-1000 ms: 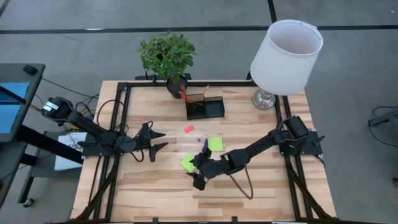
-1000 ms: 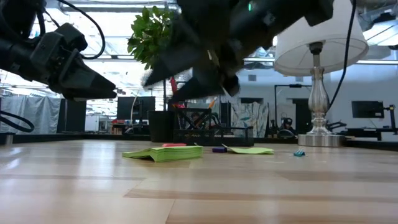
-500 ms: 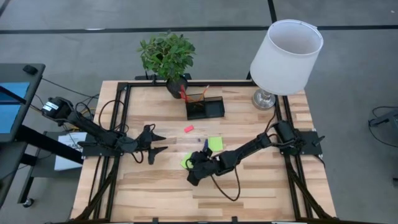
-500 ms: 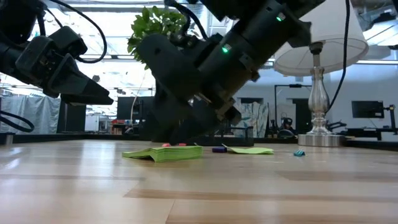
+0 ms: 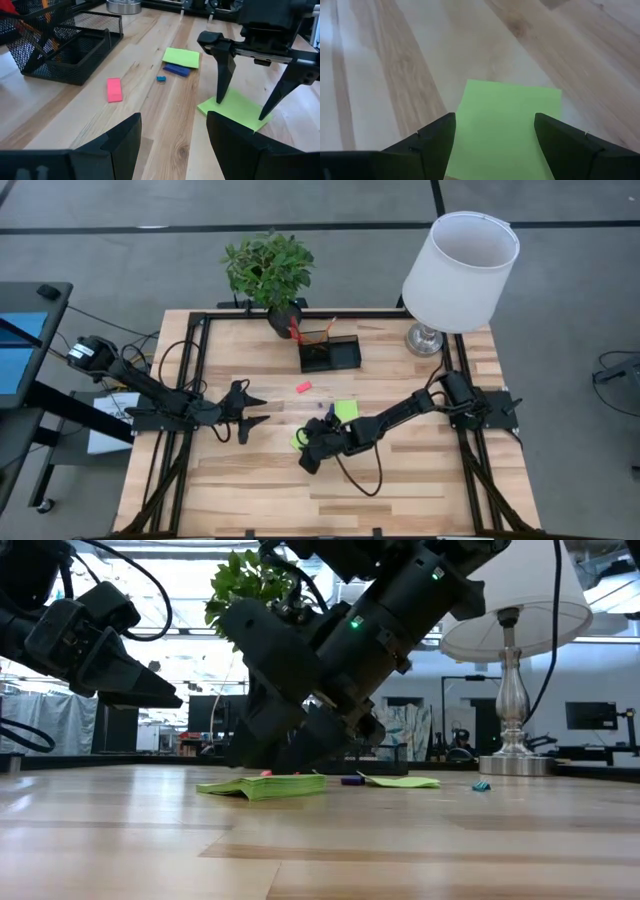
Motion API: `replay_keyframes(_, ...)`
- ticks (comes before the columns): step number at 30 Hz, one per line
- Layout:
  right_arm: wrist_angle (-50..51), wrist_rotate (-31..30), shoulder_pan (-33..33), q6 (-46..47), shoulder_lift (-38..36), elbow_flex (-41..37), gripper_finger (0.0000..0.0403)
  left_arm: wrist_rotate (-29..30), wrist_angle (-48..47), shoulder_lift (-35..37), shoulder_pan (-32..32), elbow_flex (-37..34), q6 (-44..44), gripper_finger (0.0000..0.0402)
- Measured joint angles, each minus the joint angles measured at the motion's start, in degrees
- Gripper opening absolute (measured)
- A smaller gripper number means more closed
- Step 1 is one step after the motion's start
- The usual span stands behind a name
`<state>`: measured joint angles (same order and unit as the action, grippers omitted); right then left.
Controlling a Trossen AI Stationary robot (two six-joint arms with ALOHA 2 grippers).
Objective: Pick and place office supplies into organizer
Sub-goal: Put the bottom green sticky note into the desk organizer
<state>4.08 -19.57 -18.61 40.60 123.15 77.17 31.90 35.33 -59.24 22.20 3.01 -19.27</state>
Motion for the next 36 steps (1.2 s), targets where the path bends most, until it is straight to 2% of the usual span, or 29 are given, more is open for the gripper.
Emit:
replay_keyframes(10,4.92,-0.25,0.11,-0.39,-0.22,0.02,0.0268,-0.53,0.00,0.00,0.00,0.00,-0.08,0.0217)
replay_keyframes(18,3.27,0.26,0.32,-2.03,-0.17,0.02,0.0268,-3.48,0.00,0.00,0.00,0.00,-0.08,0.0217)
replay_keyframes(25,3.71,0.44,-1.38,-5.54,-0.15,3.65,0.0268,-3.58,-0.07,0.00,0.02,0.00,-0.35,0.0217)
replay_keyframes(36,11.56,-0.35,-3.50,-6.46,-0.13,7.78,0.0264,-4.72,-0.11,0.00,0.02,0.00,-0.41,0.0217)
